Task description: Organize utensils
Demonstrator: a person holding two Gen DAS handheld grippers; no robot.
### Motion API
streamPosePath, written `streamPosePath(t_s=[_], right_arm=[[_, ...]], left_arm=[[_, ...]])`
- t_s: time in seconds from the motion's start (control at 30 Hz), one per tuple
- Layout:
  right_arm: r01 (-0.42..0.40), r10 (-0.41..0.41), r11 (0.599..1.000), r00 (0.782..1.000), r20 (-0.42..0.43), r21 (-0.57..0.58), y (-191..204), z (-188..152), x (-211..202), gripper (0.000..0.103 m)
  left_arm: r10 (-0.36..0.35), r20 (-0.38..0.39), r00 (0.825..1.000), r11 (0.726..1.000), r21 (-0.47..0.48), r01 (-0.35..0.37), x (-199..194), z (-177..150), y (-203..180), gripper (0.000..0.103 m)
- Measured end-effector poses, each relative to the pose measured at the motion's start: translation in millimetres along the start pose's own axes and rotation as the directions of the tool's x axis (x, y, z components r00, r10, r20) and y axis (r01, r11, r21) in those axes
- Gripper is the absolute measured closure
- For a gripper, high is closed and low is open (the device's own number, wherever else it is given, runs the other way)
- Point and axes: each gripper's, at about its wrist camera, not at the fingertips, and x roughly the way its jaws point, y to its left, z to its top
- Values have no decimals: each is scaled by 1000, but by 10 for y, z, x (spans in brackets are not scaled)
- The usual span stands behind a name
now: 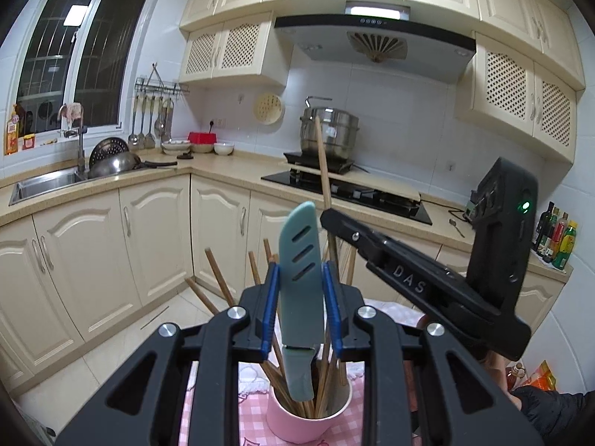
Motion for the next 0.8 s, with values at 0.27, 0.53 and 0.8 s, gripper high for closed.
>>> streamPosePath(t_s=[0.27, 0.53, 0.8], right_arm=[[15, -16, 1000, 1000, -21, -25, 32, -125, 61, 96], [64, -64, 998, 998, -1, 19, -113, -63, -244, 30], [87, -87, 996, 996, -9, 34, -179, 136, -628, 6]], left_arm=[[-20, -39, 999, 1000, 20, 21, 85, -92, -27, 80], [12, 17, 1000, 1000, -18, -12, -141, -39, 19, 27], [102, 93, 990, 994, -41, -99, -505, -23, -41, 9]])
